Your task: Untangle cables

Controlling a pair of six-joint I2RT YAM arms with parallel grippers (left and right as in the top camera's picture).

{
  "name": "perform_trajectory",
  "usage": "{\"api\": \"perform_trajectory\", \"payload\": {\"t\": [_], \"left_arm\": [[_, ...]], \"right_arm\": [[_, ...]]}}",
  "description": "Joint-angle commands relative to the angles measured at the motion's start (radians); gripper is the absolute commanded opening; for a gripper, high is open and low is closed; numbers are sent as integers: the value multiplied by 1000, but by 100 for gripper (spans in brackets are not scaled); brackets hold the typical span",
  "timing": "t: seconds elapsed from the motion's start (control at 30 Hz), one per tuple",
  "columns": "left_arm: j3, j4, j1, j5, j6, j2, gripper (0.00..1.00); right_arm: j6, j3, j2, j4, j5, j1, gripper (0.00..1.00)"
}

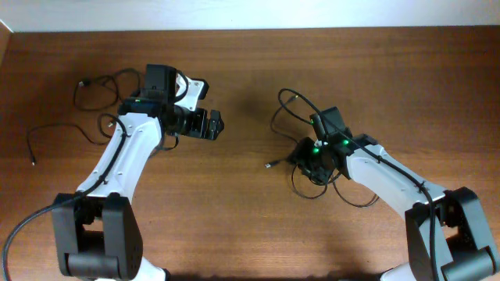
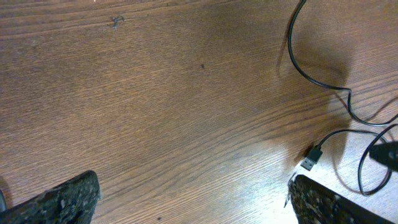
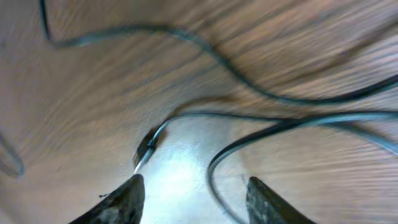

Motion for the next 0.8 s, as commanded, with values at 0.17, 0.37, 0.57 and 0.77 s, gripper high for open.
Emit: {"api": "perform_trajectory", "payload": {"t": [0.17,0.37,0.57,0.77], "left_arm": [[-9,3,-1,15,-13,8,99],[-9,3,-1,15,-13,8,99],[-9,3,-1,15,-13,8,99],[-9,3,-1,15,-13,8,99]], "right_arm": [[3,-7,8,24,131,36,46],[3,-8,8,50,206,107,45],[-116,-6,7,47,240,164,45],[-557,280,-25,-312,196,142,55]]}}
